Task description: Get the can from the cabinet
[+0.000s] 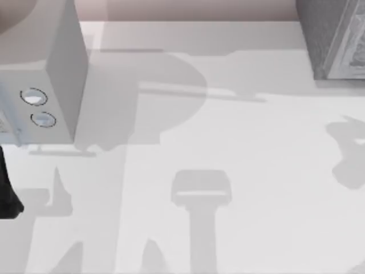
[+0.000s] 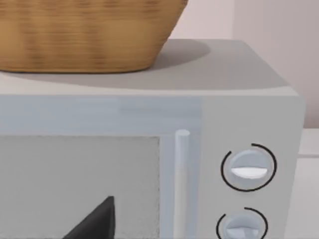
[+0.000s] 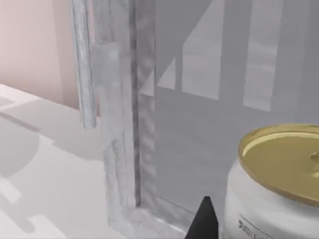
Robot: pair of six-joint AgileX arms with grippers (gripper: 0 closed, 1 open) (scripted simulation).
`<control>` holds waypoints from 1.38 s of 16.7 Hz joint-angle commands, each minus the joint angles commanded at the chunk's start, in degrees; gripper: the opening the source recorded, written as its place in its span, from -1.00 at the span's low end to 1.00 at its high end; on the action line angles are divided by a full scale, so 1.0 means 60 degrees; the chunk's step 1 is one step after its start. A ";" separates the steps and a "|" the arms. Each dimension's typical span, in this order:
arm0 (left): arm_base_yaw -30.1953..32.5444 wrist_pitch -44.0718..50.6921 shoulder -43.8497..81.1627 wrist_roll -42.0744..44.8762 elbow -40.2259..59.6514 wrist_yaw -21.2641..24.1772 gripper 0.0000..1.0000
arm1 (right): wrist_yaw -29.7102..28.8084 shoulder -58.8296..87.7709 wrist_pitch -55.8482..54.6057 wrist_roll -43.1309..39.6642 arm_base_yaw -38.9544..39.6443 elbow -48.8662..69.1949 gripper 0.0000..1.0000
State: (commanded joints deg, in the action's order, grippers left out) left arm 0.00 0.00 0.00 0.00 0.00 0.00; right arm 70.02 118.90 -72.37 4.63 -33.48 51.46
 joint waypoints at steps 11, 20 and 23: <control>0.0000 0.0000 0.0000 0.0000 0.0000 0.0000 1.00 | 0.1940 0.3273 -0.1893 0.0030 -0.0977 0.1347 -1.00; 0.0000 0.0000 0.0000 0.0000 0.0000 0.0000 1.00 | 0.1366 0.3477 -0.1637 -0.0233 -0.0403 0.1541 -1.00; 0.0000 0.0000 0.0000 0.0000 0.0000 0.0000 1.00 | 0.1366 0.3477 -0.1637 -0.0233 -0.0403 0.1541 -0.70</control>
State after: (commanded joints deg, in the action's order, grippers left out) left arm 0.00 0.00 0.00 0.00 0.00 0.00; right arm 78.22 139.76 -82.19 3.23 -35.90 60.70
